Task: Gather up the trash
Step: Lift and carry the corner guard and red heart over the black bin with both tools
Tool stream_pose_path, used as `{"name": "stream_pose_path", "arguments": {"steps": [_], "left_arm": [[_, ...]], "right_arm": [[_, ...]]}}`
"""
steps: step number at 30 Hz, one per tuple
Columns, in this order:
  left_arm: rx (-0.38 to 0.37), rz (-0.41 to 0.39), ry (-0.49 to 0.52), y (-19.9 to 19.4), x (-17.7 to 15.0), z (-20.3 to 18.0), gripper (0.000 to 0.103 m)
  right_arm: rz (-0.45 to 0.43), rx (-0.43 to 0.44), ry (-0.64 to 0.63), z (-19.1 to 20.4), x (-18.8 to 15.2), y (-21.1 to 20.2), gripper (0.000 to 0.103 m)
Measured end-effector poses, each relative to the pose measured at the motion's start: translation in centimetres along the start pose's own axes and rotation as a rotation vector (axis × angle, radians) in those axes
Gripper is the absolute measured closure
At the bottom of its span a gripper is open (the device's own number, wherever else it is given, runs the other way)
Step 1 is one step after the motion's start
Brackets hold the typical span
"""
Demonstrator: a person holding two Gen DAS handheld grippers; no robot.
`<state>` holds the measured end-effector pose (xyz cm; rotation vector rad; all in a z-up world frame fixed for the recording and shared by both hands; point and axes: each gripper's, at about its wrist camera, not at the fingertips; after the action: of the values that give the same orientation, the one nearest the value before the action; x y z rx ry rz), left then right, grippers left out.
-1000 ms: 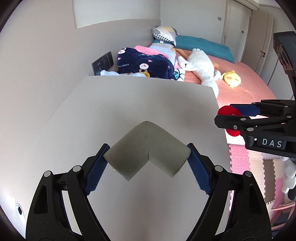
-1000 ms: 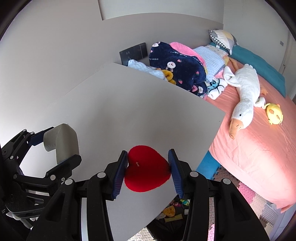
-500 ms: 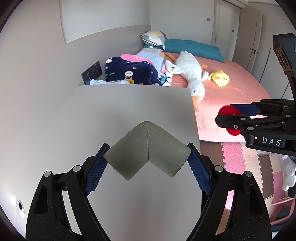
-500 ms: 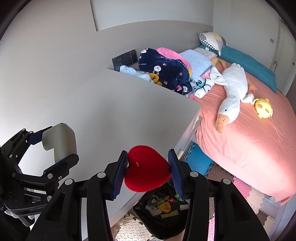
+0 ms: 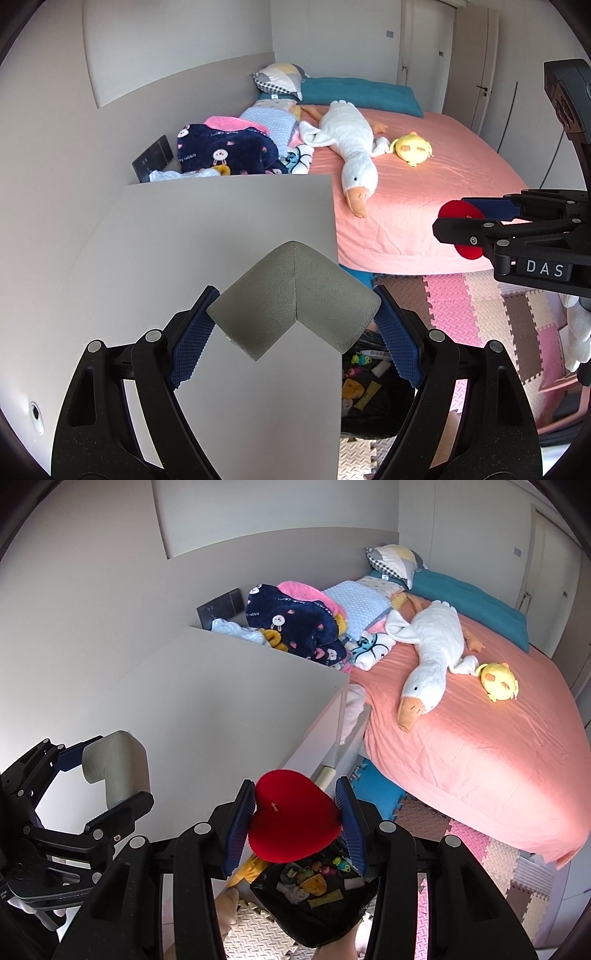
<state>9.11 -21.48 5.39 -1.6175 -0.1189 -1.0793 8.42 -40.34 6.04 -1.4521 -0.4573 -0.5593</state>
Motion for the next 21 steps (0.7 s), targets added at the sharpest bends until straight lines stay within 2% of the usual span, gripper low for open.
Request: {"name": "stream_pose_path", "arguments": {"steps": [21], "left_arm": [[-0.092,0.022,0.107,1.0,0.9,-9.4,0.022]], "right_arm": [[0.001,-0.091,0.115,-9.1,-4.8,-3.5,0.056]]}}
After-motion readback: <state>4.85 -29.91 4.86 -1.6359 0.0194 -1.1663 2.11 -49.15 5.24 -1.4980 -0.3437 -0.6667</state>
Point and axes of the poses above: each gripper's, at about its wrist camera, not at the fingertips, and y roughly the way its jaws point, z to its left, x to its top, and after that the axes turned 1 degree about x, right-handed
